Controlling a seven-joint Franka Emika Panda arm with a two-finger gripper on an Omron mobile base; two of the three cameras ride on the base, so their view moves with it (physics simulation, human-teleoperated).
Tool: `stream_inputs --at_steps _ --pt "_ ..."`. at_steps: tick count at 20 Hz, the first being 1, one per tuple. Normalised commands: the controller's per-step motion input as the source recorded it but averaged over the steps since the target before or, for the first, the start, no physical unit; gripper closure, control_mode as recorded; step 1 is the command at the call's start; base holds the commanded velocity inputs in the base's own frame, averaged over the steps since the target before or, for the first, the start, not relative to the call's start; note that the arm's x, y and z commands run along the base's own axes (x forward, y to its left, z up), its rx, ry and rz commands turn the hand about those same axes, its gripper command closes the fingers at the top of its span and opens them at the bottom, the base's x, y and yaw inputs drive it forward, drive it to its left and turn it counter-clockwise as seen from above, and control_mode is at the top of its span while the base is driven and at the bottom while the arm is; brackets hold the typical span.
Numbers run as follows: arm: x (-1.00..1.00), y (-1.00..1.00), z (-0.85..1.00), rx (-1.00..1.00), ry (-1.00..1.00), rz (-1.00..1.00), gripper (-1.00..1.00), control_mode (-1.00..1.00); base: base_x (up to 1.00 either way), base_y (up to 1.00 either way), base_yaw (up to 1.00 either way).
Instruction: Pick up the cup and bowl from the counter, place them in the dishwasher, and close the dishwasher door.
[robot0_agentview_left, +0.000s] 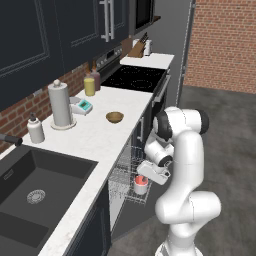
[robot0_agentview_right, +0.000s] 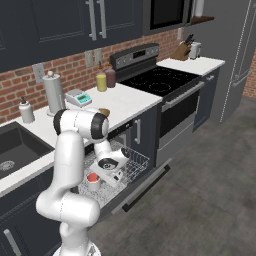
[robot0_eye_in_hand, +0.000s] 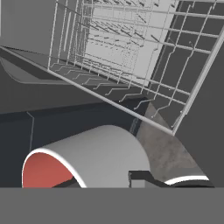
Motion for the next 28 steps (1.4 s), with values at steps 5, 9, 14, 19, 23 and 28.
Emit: stream_inputs --at_steps 5,9,14,19,23,28 --pt "0.23 -0.11 -0.48 0.00 0.00 0.00 1.00 -1.00 0.00 0.00 0.00" --pt "0.23 -0.08 -0.38 0.00 0.00 0.00 1.00 -1.00 0.00 0.00 0.00" --pt "0.29 -0.03 -0.10 0.00 -0.01 -0.04 1.00 -1.00 0.00 0.00 0.00" --pt "0.43 0.00 0.00 0.00 -0.01 -0.11 1.00 -1.00 0.00 0.00 0.00" --pt "0.44 0.00 -0.24 0.00 0.00 -0.11 1.00 -1.00 0.00 0.00 0.00" --pt "0.36 0.00 -0.51 0.00 0.00 -0.08 1.00 -1.00 0.00 0.00 0.00"
